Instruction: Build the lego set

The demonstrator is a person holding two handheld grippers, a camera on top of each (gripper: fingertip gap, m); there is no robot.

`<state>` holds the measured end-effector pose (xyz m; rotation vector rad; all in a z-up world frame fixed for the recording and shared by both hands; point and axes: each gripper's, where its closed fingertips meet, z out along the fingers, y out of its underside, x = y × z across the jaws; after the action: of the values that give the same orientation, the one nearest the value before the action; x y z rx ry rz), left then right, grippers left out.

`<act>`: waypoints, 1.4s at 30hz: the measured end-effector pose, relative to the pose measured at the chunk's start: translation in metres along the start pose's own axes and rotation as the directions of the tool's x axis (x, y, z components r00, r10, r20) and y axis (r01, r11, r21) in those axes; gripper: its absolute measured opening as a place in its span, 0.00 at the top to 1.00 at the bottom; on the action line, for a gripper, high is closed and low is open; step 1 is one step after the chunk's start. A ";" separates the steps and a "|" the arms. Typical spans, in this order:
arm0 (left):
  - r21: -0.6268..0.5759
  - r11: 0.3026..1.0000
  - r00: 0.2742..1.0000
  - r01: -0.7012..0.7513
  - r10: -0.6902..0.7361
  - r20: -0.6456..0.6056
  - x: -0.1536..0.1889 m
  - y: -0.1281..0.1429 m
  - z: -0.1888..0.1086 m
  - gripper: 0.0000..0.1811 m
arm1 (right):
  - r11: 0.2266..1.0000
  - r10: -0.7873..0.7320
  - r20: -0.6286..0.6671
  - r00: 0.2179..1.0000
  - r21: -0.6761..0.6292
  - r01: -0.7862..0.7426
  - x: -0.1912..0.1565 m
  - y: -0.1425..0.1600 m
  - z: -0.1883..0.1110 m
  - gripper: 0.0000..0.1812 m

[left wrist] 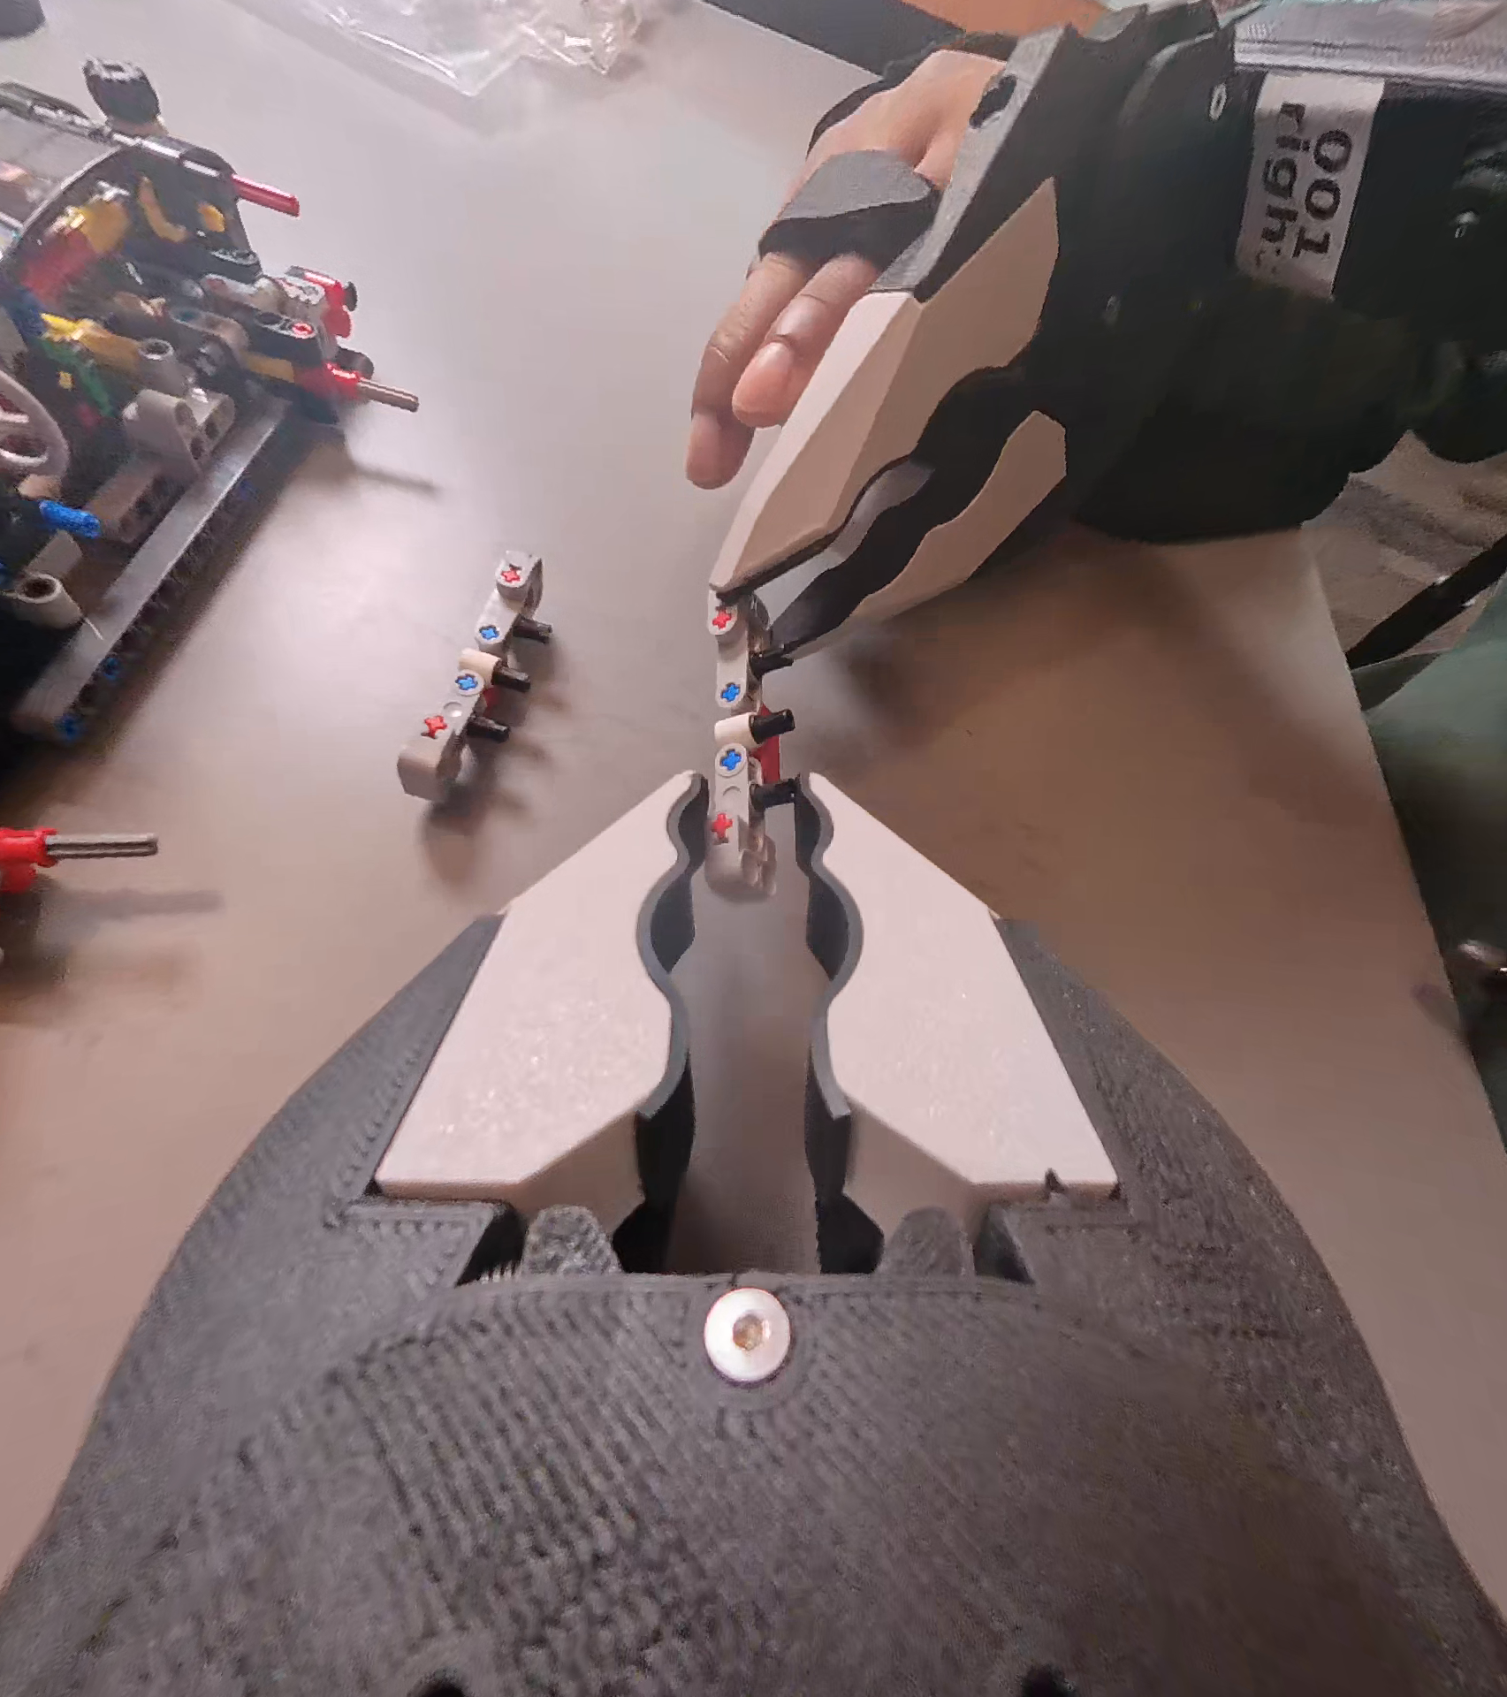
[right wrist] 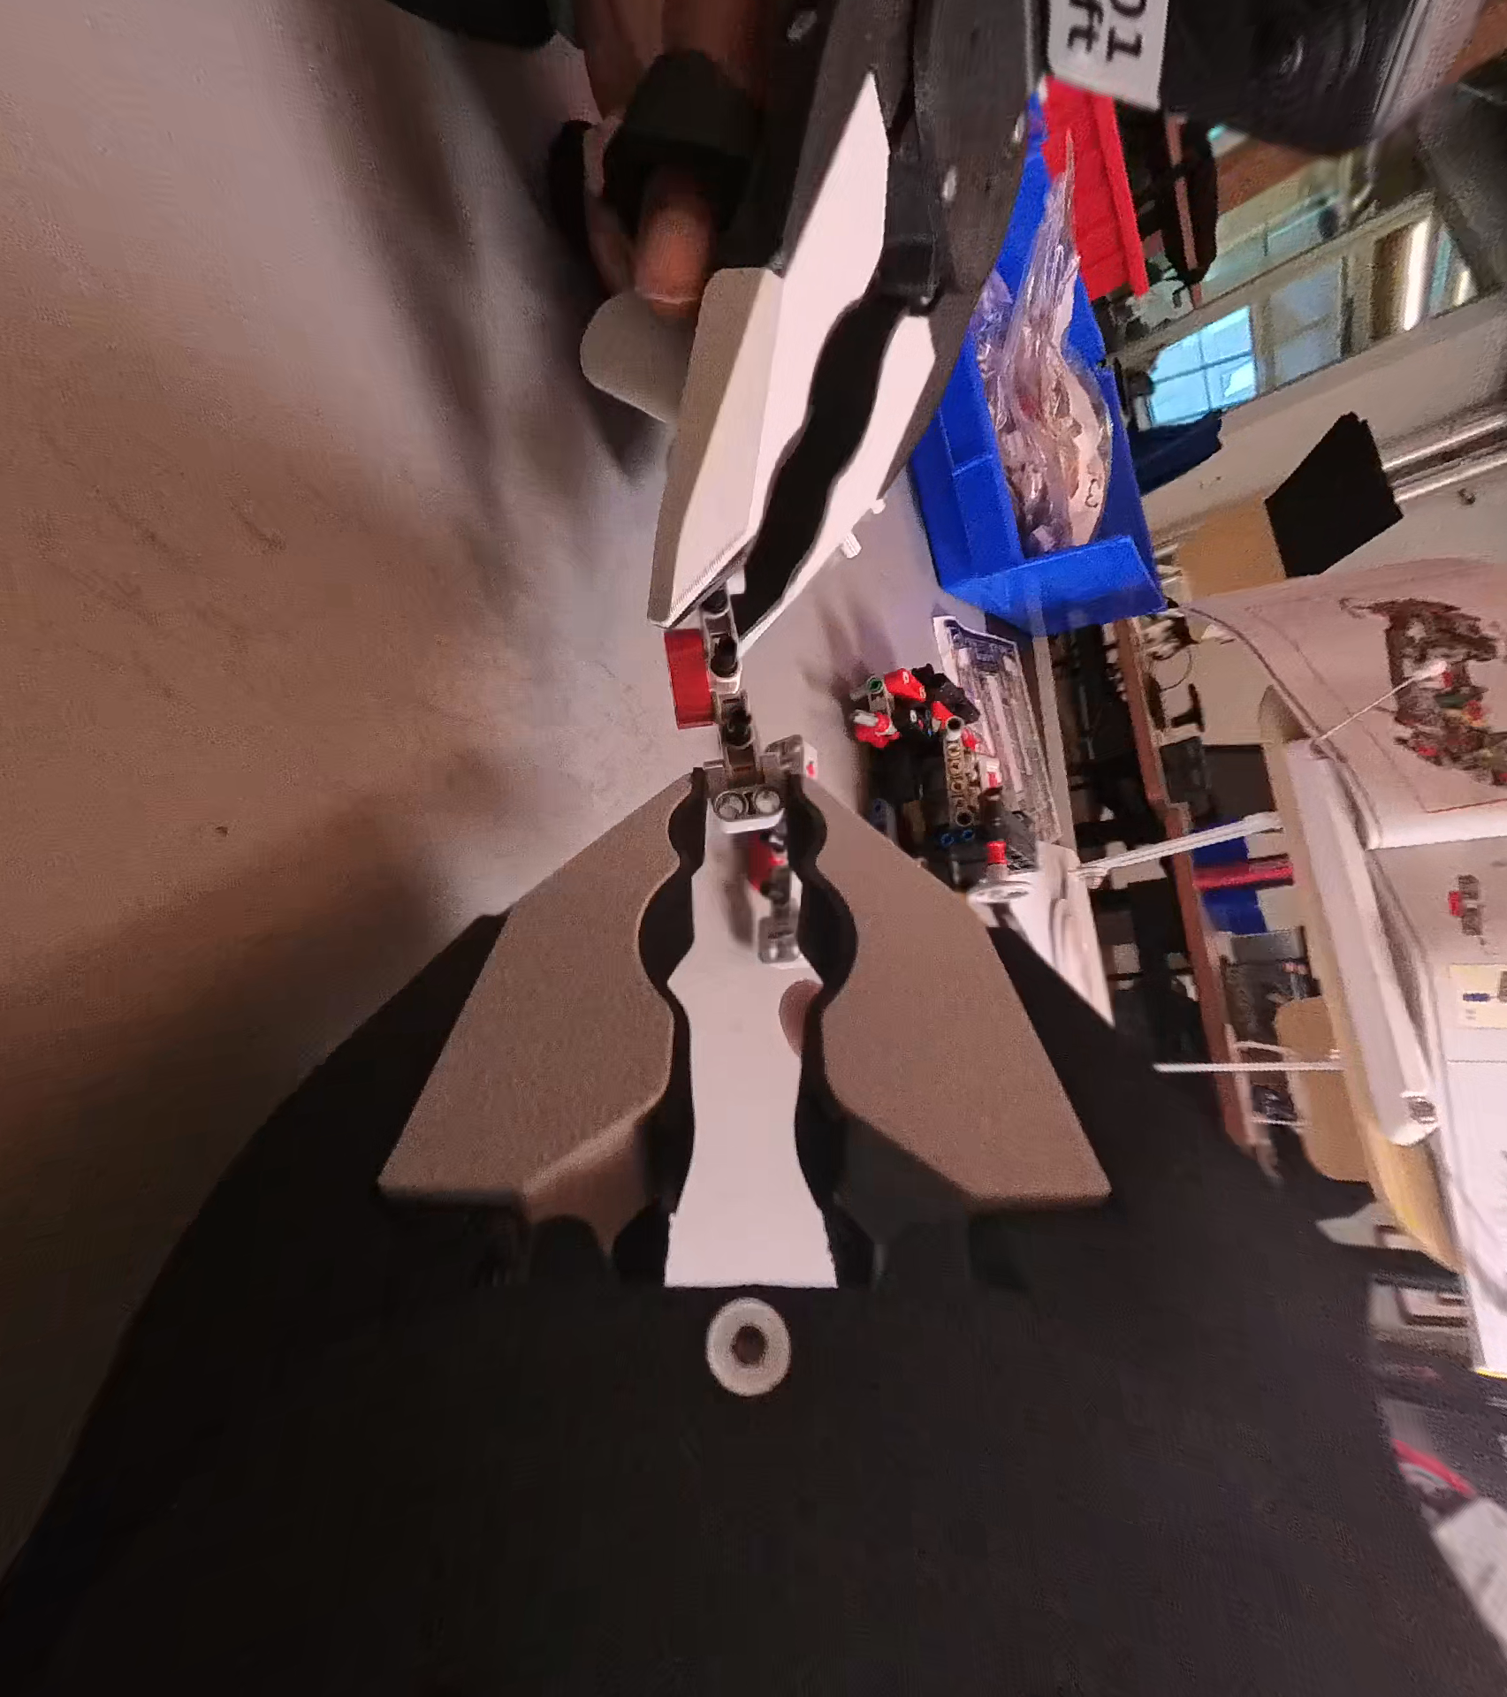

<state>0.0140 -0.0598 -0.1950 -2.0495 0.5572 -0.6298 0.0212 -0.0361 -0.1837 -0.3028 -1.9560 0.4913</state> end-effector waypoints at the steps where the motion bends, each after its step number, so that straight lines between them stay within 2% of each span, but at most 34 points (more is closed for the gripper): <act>1: -0.005 0.999 0.999 -0.039 0.039 0.024 -0.001 0.000 0.000 0.91 | 0.998 0.055 0.028 0.998 0.003 -0.055 -0.002 0.001 0.000 0.92; 3: -0.033 0.989 0.986 -0.144 0.146 0.078 -0.002 0.002 0.001 0.91 | 0.974 0.224 0.122 0.967 0.011 -0.227 -0.007 0.003 -0.003 0.89; 6: -0.066 0.944 0.937 -0.324 0.329 0.118 0.002 0.004 0.005 0.91 | 0.864 0.485 0.299 0.822 -0.019 -0.503 -0.016 0.003 -0.012 0.84; 8: -0.066 0.910 0.904 -0.409 0.414 0.109 0.009 0.003 0.009 0.91 | 0.813 0.559 0.357 0.749 -0.056 -0.580 -0.021 0.005 -0.016 0.84; 11: -0.058 0.884 0.878 -0.465 0.468 0.096 0.016 0.002 0.014 0.91 | 0.808 0.560 0.402 0.725 -0.072 -0.584 -0.029 0.001 -0.017 0.89; 16: -0.059 0.876 0.872 -0.478 0.482 0.092 0.018 0.003 0.016 0.91 | 0.836 0.531 0.397 0.749 -0.101 -0.539 -0.034 0.002 -0.015 0.94; 24: 0.036 0.952 0.940 -0.305 0.294 0.174 -0.004 -0.011 -0.004 0.85 | 0.844 0.536 0.319 0.782 -0.214 -0.491 -0.031 0.031 -0.016 0.97; 34: -0.091 0.959 0.935 -0.268 0.281 0.215 -0.016 0.006 0.001 0.86 | 0.836 0.542 0.283 0.791 -0.275 -0.475 -0.029 0.043 -0.017 0.94; 42: -0.087 0.967 0.941 -0.239 0.253 0.225 -0.020 0.006 -0.001 0.87 | 0.826 0.560 0.293 0.775 -0.260 -0.499 -0.027 0.043 -0.020 0.95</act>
<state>-0.0029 -0.0520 -0.2043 -2.0303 0.6840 -0.2211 0.0501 -0.0060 -0.2186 -0.9578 -2.2673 0.7923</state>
